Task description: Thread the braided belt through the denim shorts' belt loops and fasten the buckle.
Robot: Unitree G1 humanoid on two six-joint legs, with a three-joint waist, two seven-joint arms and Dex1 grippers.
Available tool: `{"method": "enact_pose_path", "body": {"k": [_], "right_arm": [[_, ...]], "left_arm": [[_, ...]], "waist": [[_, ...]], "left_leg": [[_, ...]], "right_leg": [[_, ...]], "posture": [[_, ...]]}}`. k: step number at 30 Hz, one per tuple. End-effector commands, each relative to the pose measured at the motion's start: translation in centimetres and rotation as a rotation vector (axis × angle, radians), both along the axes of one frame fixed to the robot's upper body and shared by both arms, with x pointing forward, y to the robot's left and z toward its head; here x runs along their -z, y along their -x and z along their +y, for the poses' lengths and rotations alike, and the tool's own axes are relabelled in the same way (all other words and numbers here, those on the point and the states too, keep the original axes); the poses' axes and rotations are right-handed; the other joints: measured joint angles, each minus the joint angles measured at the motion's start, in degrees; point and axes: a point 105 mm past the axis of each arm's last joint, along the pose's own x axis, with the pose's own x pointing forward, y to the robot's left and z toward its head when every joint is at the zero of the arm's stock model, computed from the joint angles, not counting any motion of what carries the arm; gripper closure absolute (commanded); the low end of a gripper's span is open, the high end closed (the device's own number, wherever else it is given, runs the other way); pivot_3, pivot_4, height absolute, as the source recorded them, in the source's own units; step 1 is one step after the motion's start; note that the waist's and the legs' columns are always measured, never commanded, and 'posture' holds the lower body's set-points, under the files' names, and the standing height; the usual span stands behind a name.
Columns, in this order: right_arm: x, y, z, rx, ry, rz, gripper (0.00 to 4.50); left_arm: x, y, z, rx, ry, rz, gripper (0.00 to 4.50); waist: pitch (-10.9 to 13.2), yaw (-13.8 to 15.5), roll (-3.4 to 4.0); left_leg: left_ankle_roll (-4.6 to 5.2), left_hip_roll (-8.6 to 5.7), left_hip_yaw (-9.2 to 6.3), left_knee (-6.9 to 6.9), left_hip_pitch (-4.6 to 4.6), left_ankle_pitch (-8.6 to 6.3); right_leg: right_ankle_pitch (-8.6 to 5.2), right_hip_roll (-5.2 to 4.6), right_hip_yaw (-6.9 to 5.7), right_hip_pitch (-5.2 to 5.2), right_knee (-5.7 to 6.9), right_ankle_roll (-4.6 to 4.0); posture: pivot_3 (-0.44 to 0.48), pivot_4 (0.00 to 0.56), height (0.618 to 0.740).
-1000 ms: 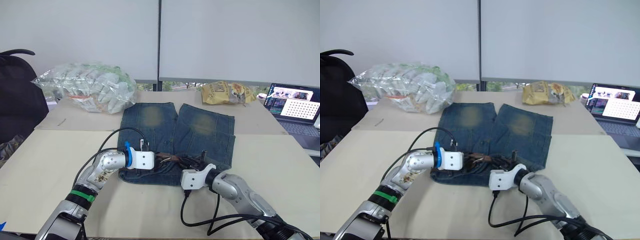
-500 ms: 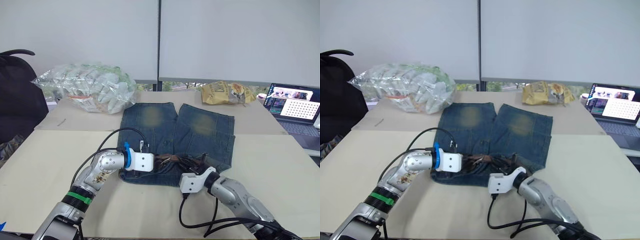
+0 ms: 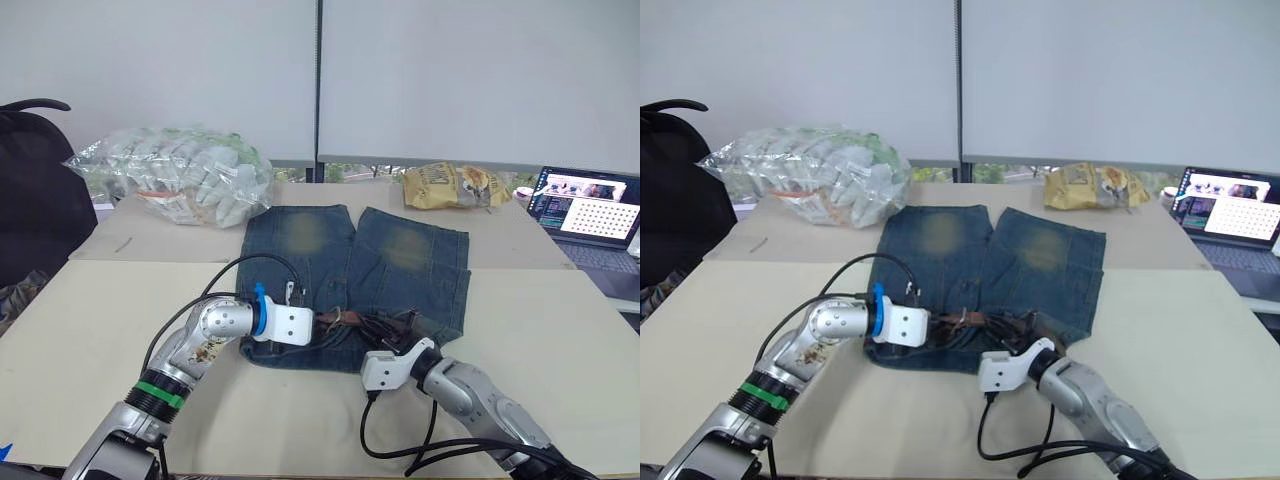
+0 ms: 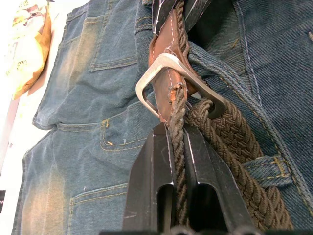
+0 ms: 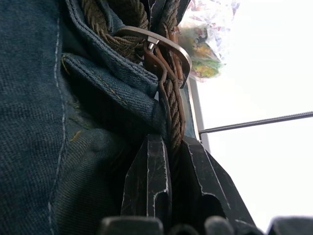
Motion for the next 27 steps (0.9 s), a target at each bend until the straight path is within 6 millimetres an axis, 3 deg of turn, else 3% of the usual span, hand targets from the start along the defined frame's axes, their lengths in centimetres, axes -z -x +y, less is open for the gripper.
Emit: {"method": "enact_pose_path", "body": {"k": [1, 7, 16, 18, 21, 27], "right_arm": [[-2.7, 0.2, 0.3, -0.025, -0.062, -0.111, 4.47], [-2.9, 1.1, 1.4, -0.107, -0.082, -0.116, 4.47], [-2.7, 2.4, 2.0, -0.231, -0.099, -0.033, 4.47], [-2.7, 2.7, 2.0, -0.254, -0.1, -0.003, 3.49], [-3.0, 3.0, 1.9, -0.281, -0.134, 0.071, 2.54], [-2.9, 3.0, -0.7, -0.23, -0.269, 0.389, 0.38]], "left_arm": [[-0.3, 0.2, -1.4, 0.028, -0.003, -0.015, 4.5], [-0.4, 0.2, -3.0, 0.015, 0.066, -0.012, 4.5], [-0.1, 0.2, -5.4, -0.095, 0.344, 0.07, 4.5], [0.0, 0.3, -5.6, -0.11, 0.393, 0.09, 4.5], [0.2, 0.6, -6.0, -0.107, 0.436, 0.104, 4.5], [0.9, 0.6, -5.5, -0.109, 0.445, 0.077, 4.5]], "waist": [[0.0, 0.0, 0.0], [0.0, 0.0, 0.0], [0.0, 0.1, 0.01], [0.0, 0.1, 0.01], [0.0, 0.2, 0.03], [0.0, 0.3, 0.02]], "left_leg": [[0.0, 0.0, 0.0, 0.01, 0.0, 0.0], [0.0, -0.01, -0.01, 0.04, 0.0, 0.0], [0.0, -0.03, -0.01, 0.09, 0.03, 0.0], [0.0, -0.04, -0.02, 0.12, 0.04, 0.0], [0.0, -0.03, -0.04, 0.12, 0.08, 0.0], [0.07, -0.04, -0.07, 0.15, 0.6, -0.05]], "right_leg": [[0.0, 0.0, 0.0, 0.0, 0.0, 0.0], [0.0, 0.0, 0.0, 0.02, 0.02, 0.0], [0.01, -0.03, 0.01, 0.07, 0.06, 0.01], [0.01, -0.04, 0.01, 0.11, 0.06, 0.02], [0.01, -0.02, 0.0, 0.15, 0.06, 0.02], [0.01, -0.04, -0.03, 0.86, -0.13, 0.07]], "posture": [[0.0, 0.15, 0.74], [0.0, 0.15, 0.74], [0.0, 0.15, 0.74], [0.0, 0.15, 0.74], [0.0, 0.15, 0.74], [0.0, 0.15, 0.74]]}}
